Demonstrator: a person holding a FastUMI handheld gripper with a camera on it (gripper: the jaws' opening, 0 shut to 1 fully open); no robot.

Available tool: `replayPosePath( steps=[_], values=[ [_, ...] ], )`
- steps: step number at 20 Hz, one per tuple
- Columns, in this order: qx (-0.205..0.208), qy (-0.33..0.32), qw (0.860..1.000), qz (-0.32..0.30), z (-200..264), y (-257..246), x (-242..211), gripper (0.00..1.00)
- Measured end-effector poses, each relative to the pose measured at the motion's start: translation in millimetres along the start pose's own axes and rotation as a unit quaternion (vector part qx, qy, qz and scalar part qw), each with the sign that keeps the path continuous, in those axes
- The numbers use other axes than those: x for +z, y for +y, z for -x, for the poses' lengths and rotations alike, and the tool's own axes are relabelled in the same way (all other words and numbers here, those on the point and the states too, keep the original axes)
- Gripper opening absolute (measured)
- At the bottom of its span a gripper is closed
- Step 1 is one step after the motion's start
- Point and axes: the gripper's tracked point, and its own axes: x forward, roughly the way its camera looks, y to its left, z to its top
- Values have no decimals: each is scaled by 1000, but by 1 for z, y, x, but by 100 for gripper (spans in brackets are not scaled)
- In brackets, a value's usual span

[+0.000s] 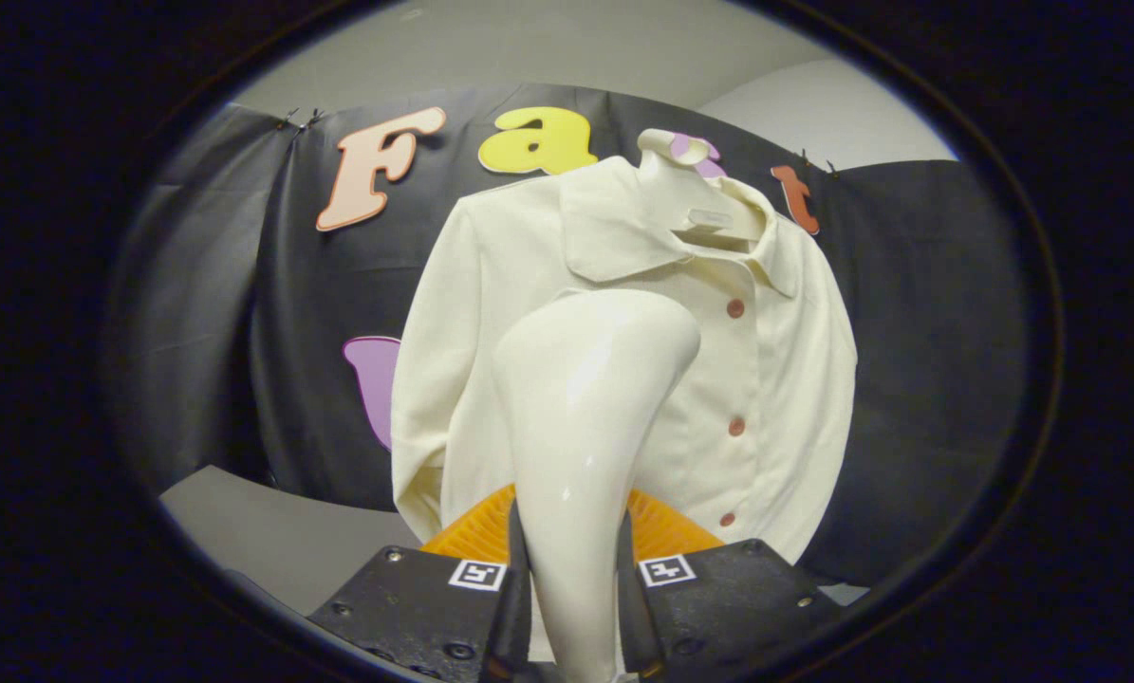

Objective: Iron the clothes twice with a garment steamer, once on the left side and once on the right side.

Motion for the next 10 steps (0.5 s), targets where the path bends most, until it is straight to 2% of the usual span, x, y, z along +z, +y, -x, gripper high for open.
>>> replayPosePath(
  steps=[10],
  values=[
    [-8, 29, 1000, 3, 9, 6, -63, 37]
  ],
)
